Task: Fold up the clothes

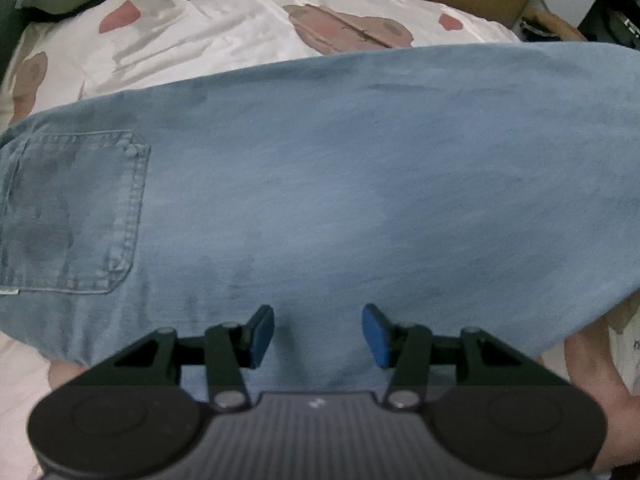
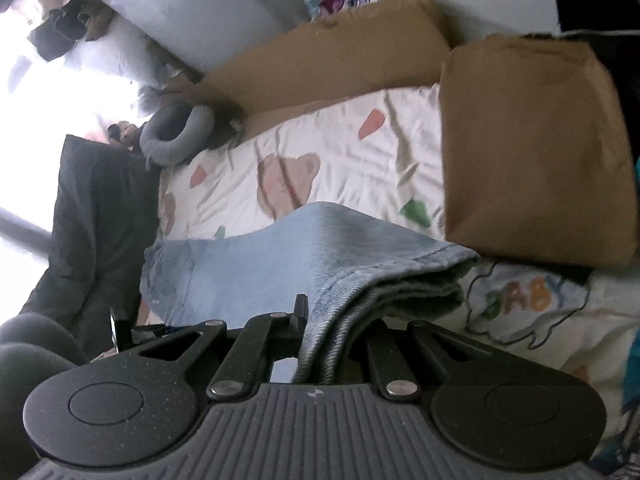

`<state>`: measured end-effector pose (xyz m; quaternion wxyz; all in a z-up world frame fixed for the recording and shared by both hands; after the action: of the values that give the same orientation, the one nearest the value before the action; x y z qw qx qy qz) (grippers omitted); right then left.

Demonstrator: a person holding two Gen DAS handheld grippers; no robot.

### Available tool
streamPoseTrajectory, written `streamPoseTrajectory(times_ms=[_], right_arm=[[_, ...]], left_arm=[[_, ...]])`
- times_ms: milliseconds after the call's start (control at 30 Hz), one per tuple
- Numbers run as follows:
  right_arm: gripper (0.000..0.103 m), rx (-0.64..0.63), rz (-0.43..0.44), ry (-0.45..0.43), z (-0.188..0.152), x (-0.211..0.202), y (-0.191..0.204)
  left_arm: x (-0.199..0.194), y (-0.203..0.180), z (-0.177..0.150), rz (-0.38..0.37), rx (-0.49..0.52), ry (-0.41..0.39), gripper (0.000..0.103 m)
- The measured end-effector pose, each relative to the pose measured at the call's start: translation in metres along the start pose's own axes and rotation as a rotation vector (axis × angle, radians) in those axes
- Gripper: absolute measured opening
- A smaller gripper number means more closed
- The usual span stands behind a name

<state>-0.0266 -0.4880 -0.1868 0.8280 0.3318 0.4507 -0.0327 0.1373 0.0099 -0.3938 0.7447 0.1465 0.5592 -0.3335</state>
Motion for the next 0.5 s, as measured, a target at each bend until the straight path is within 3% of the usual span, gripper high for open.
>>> streamPoseTrajectory(times_ms=[333,500], right_arm=[[0.005,0.004,-0.178,-0.031,0.031,-0.049,-0.026],[0.005,0.008,-0.220,0.004,0.035,-0.041,-0.030]], left_arm=[[0.025,-0.016,0.001,-0.114,-0.031,-0.027,0.052],[0.034,-0.039,0.011,-0.189,0.061,-0.059,0.051]])
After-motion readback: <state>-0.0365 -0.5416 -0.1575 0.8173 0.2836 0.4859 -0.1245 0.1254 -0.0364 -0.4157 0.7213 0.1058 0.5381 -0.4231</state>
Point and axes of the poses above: each gripper's, at about its wrist camera, not at the fingertips, and x roughly the way its jaws point, y to its left, z to its top, the point moved 9 cm from there along x, roughly the way its jaws point, and after that the axes turned 3 degrees about -z, right-handed, at the moved point
